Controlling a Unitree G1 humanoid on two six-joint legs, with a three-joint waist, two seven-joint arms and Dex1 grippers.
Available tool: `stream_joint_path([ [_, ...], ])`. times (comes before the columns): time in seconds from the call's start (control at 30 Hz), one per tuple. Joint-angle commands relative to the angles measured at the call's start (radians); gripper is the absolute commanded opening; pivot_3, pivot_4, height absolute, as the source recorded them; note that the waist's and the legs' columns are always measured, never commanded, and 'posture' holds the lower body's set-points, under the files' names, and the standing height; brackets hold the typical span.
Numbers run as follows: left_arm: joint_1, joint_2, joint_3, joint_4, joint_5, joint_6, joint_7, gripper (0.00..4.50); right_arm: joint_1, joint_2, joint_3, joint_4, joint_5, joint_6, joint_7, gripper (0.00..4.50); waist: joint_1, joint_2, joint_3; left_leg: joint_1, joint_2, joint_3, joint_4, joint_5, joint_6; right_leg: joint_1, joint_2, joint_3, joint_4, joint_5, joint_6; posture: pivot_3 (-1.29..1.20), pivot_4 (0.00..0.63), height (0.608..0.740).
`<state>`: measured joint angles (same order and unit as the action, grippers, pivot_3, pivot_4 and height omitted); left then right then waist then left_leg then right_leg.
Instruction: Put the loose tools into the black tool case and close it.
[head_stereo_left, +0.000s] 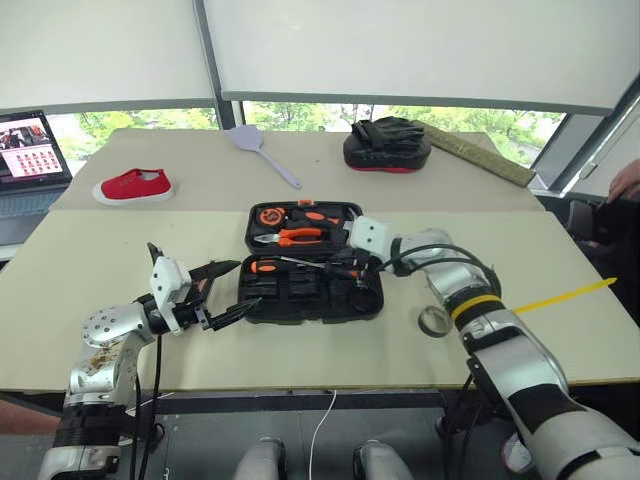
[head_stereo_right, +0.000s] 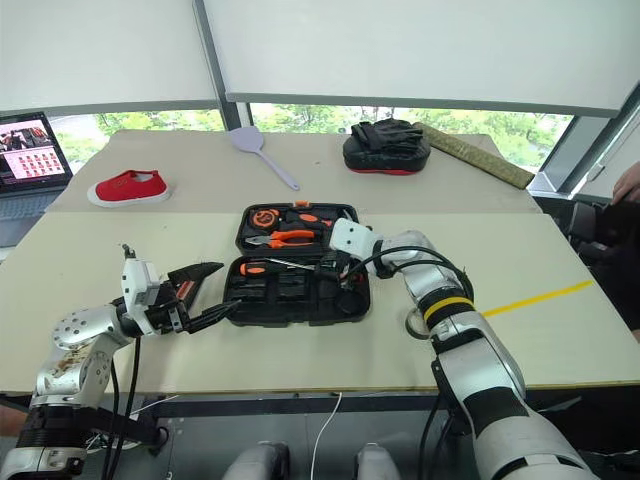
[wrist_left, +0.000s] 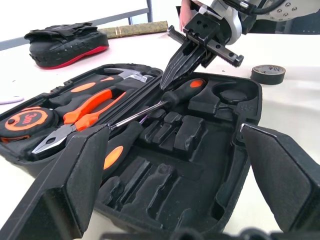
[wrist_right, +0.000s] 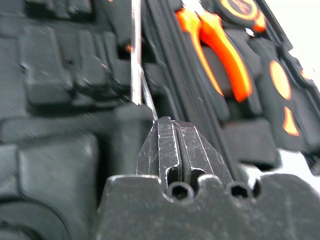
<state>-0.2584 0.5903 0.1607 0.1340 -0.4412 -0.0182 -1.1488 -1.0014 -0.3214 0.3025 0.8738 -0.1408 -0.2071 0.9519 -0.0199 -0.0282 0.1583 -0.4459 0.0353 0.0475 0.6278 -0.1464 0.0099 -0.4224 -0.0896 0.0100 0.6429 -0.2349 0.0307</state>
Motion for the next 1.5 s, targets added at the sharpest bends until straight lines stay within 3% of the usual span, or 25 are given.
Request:
stream_joint_path([
  [0.03,-0.005,0.013,0.007,-0.027,-0.002,-0.013,0.004,4.5,0.03,0.005,-0.002,-0.025,0.007,-0.038,0.025,0.05,0.001,0.0,0.0,0.0,0.0,0.0,0.0,0.0,0.0,0.0,0.0,0.0,0.0,0.0,0.0,0.0,0.15,0.74],
  [0.33,0.002,0.014,0.011,-0.033,0.0,-0.009,0.006,4.5,0.073,-0.017,-0.009,-0.105,0.0,-0.052,0.023,0.05,0.002,0.0,0.0,0.0,0.0,0.0,0.0,0.0,0.0,0.0,0.0,0.0,0.0,0.0,0.0,0.0,0.15,0.74],
  [0.57,0.002,0.017,0.01,-0.028,0.004,-0.011,0.005,4.5,0.107,0.013,-0.06,-0.177,0.085,0.016,0.043,0.05,0.002,0.0,0.0,0.001,0.0,0.0,0.0,0.0,0.0,0.0,0.0,0.0,0.0,0.0,0.0,0.0,0.15,0.74],
  [1.13,0.004,0.03,0.009,-0.02,0.024,-0.007,0.013,4.5,0.128,0.019,0.01,-0.062,-0.015,0.153,0.002,0.05,0.007,-0.001,-0.001,0.006,0.0,0.0,0.0,0.0,0.0,0.005,-0.001,0.0,0.001,0.0,0.0,0.0,0.15,0.74],
  [1.37,0.052,0.047,0.095,-0.03,-0.037,0.044,0.053,4.5,0.147,0.026,-0.107,-0.198,0.127,0.058,-0.004,0.05,0.005,-0.001,-0.001,0.006,0.0,0.0,0.0,0.0,0.0,0.004,-0.001,0.0,0.001,0.0,-0.001,0.0,0.15,0.74],
  [1.5,0.15,0.078,0.267,-0.006,-0.07,0.005,0.112,4.5,0.26,-0.038,-0.199,-0.429,0.294,0.072,0.113,1.18,0.005,-0.002,0.0,0.002,0.001,0.001,-0.002,0.0,0.0,0.001,-0.001,0.001,0.0,0.0,-0.001,0.0,0.15,0.74],
])
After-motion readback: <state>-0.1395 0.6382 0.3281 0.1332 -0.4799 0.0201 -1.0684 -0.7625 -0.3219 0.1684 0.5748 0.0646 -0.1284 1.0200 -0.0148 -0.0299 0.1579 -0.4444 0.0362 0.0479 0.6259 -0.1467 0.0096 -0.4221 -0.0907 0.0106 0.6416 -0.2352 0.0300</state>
